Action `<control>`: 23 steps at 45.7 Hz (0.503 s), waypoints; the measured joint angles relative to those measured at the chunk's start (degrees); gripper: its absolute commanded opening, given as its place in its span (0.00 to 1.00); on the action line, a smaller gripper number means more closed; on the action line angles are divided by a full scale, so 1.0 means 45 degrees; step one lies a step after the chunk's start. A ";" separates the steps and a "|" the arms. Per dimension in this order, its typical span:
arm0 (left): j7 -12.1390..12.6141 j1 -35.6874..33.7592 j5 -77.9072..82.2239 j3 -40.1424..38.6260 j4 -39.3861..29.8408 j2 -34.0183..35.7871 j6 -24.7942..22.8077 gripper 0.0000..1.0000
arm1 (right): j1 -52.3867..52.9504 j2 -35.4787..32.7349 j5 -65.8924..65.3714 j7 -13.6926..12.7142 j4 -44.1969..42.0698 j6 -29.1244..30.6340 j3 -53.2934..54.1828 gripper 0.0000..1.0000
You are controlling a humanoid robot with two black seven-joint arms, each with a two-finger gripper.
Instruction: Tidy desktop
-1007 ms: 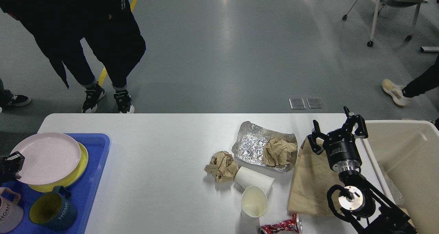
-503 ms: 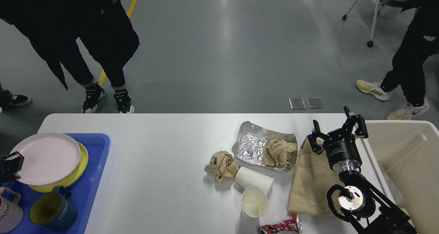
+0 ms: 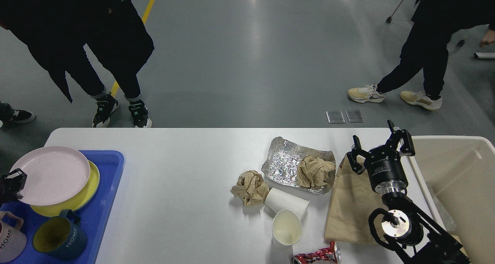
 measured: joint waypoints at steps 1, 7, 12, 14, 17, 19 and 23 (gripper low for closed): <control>0.0005 0.0000 0.0002 -0.0005 0.0000 -0.0010 0.0025 0.32 | 0.0000 0.0000 0.0000 0.0000 0.0000 0.0000 -0.0001 1.00; 0.0082 0.0026 0.0005 -0.0015 -0.0088 -0.0024 -0.0194 0.86 | 0.0000 0.0000 0.0000 0.0000 0.0000 0.0000 -0.0002 1.00; 0.0030 0.0027 0.0005 -0.0004 -0.0002 0.0009 -0.0093 0.94 | 0.0000 -0.0001 0.0000 0.0000 0.0000 0.0000 -0.0002 1.00; 0.0014 0.0026 0.0005 -0.0002 0.0033 0.0016 -0.0021 0.93 | 0.0000 -0.0001 0.0000 0.0000 0.0000 0.0000 -0.0001 1.00; -0.0001 0.0009 0.0005 -0.0002 0.0052 0.0015 0.0077 0.71 | 0.0000 -0.0001 0.0000 0.0000 0.0000 0.0000 -0.0001 1.00; -0.0001 0.0000 0.0005 -0.0004 0.0051 0.0000 0.0127 0.50 | 0.0000 -0.0001 0.0000 0.0000 0.0000 0.0000 -0.0001 1.00; 0.0066 -0.0001 0.0005 -0.0023 -0.0047 -0.0032 0.0035 0.60 | 0.0000 -0.0001 0.0000 0.0000 0.0000 0.0000 -0.0001 1.00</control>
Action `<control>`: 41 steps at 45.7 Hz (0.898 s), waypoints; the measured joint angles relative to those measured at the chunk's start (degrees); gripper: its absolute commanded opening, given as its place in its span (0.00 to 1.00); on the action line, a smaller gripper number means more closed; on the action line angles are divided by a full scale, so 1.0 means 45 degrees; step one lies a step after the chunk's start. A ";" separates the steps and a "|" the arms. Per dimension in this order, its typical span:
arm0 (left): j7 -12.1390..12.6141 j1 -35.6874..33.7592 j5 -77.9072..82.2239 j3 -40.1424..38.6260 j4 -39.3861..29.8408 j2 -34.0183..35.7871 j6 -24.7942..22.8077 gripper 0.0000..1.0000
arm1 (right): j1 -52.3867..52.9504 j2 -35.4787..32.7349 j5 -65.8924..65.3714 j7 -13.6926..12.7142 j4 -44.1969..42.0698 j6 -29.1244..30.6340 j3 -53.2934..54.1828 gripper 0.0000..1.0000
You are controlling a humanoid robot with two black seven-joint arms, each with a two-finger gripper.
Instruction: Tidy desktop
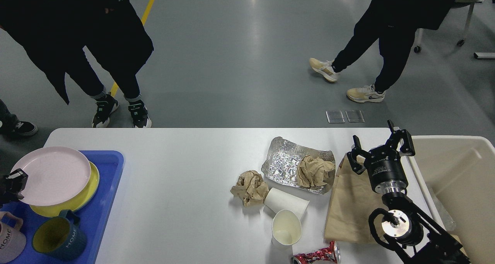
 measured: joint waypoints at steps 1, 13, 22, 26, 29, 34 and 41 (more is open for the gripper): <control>0.0008 0.0000 0.0000 0.0000 -0.0020 0.0000 -0.0066 0.67 | 0.0000 0.0000 0.0000 0.0000 0.0000 0.0000 0.0000 1.00; -0.0065 0.0000 -0.0014 0.0020 0.0005 0.0024 0.0005 0.39 | 0.0000 -0.0002 0.0001 0.0000 0.0000 0.0000 0.0000 1.00; 0.0039 0.0006 -0.0011 0.0012 -0.0054 0.0006 -0.0367 0.96 | 0.0000 -0.0002 0.0000 0.0000 0.0000 0.0000 0.0000 1.00; 0.0032 0.0000 0.0000 0.0017 -0.0026 0.0031 -0.0322 0.96 | 0.0000 -0.0002 0.0000 0.0000 0.0000 0.0000 0.0001 1.00; 0.0075 -0.0010 0.0011 0.0026 -0.0025 0.0035 -0.0307 0.96 | 0.0000 -0.0002 0.0000 0.0000 0.0001 0.0000 0.0001 1.00; 0.0113 -0.0017 0.0018 0.0038 -0.0025 0.0048 -0.0210 0.96 | 0.0000 -0.0002 0.0000 0.0000 0.0004 0.0000 0.0001 1.00; 0.0126 -0.0037 0.0021 0.0040 -0.0011 0.0132 -0.0183 0.96 | 0.0000 -0.0002 0.0000 0.0000 0.0007 0.0000 0.0001 1.00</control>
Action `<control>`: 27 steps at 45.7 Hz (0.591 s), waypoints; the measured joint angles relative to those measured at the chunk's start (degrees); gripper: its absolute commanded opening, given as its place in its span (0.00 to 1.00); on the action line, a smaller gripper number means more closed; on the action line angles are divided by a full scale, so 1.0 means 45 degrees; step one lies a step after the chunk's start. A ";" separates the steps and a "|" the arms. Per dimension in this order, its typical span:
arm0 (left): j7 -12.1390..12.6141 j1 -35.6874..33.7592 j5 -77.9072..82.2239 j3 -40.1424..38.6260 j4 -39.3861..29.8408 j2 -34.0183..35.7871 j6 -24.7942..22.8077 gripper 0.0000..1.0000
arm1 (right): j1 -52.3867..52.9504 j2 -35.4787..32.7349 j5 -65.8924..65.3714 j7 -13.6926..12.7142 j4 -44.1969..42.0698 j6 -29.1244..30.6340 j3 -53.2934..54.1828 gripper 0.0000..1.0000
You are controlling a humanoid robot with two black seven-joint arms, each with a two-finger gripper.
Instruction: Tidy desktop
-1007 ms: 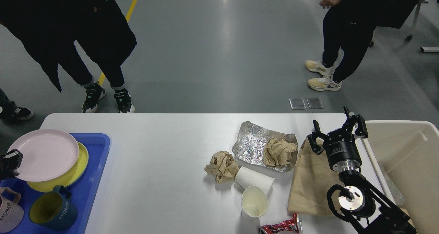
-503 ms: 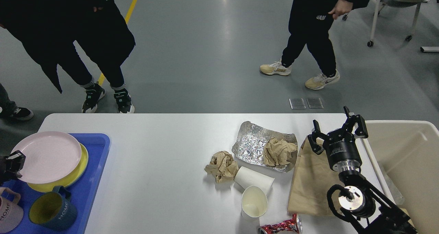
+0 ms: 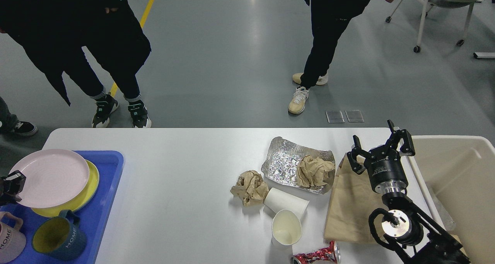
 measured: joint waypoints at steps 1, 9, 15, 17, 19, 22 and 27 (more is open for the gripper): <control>0.0001 -0.0001 0.0000 0.0001 0.0001 0.0012 0.0000 0.96 | 0.0000 0.0000 0.0000 0.0000 0.0000 0.0000 0.0000 1.00; 0.0024 -0.0002 0.0002 0.0002 0.0003 0.0029 -0.0083 0.96 | 0.0000 0.0000 0.0000 0.0000 0.0004 0.0000 0.0000 1.00; 0.0034 -0.0002 0.0031 0.0009 0.0003 0.0040 -0.0108 0.97 | 0.0000 0.0000 0.0000 0.0000 0.0004 0.0000 0.0000 1.00; 0.0042 -0.0002 0.0035 0.0042 0.0003 0.0041 -0.0108 0.96 | 0.0000 0.0000 0.0000 0.0000 0.0004 0.0000 0.0000 1.00; 0.0051 -0.0002 0.0037 0.0057 0.0003 0.0041 -0.0106 0.96 | 0.0000 0.0000 0.0000 0.0000 0.0004 0.0000 0.0000 1.00; 0.0056 -0.0001 0.0038 0.0070 0.0004 0.0021 -0.0037 0.96 | 0.0000 0.0001 0.0000 0.0000 0.0003 0.0000 -0.0001 1.00; 0.0057 0.0081 0.0039 0.0067 0.0005 -0.0068 0.0040 0.96 | 0.0000 0.0001 0.0000 0.0000 0.0004 0.0000 -0.0001 1.00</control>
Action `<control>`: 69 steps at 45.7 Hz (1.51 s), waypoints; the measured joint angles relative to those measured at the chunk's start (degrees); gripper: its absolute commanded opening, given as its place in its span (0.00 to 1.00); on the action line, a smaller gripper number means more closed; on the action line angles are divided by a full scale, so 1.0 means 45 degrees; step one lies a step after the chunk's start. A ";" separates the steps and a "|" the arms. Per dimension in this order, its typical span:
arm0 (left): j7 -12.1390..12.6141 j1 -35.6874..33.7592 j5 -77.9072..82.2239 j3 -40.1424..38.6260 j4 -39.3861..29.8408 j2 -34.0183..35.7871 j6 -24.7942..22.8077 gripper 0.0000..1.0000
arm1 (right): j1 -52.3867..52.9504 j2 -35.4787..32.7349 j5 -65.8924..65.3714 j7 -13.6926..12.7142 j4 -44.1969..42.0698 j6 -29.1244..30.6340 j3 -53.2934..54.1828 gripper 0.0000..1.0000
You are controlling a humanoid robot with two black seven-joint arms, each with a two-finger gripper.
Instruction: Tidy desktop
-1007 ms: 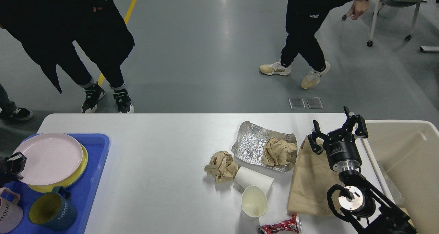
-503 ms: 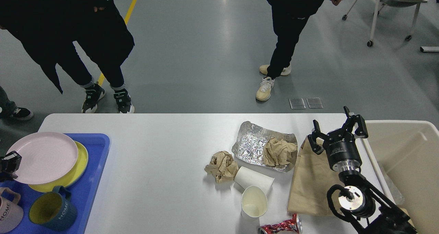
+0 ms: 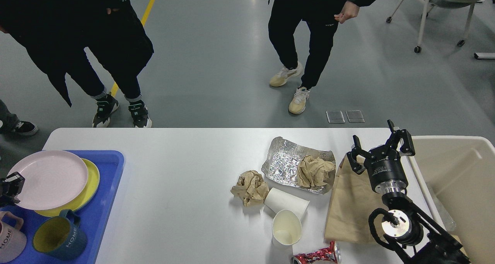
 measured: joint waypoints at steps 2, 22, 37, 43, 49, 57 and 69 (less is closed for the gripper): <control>-0.0003 0.0028 0.0000 -0.0018 0.0000 -0.0015 0.0015 0.96 | 0.0000 0.0000 0.0000 0.0000 0.0000 0.0000 0.0000 1.00; -0.0133 0.0010 -0.0001 -0.0010 -0.0061 -0.0007 0.0344 0.96 | 0.0000 0.0003 0.0000 0.0000 -0.0013 0.0000 0.0001 1.00; -0.0154 -0.0004 -0.0025 -0.0113 -0.0085 -0.0036 0.0367 0.08 | 0.0000 0.0002 0.0000 0.0000 -0.0014 0.0000 0.0002 1.00; -0.0089 0.0016 -0.0036 -0.0067 -0.0467 -0.0027 -0.0256 0.30 | 0.0000 0.0001 0.0000 0.0000 -0.0014 0.0000 0.0005 1.00; -0.0160 0.0012 -0.0051 -0.0015 -0.0512 0.0060 -0.0363 0.97 | 0.0000 -0.0002 0.0000 0.0000 -0.0014 0.0000 0.0005 1.00; -0.0233 -0.0019 -0.0053 -0.0014 -0.0404 0.0046 0.0375 0.97 | 0.0000 0.0000 0.0001 0.0000 -0.0014 0.0000 0.0005 1.00; -0.0097 -0.0025 -0.0068 -0.0029 -0.0584 0.0028 0.0589 0.00 | 0.0000 0.0007 0.0000 0.0000 -0.0014 0.0000 0.0004 1.00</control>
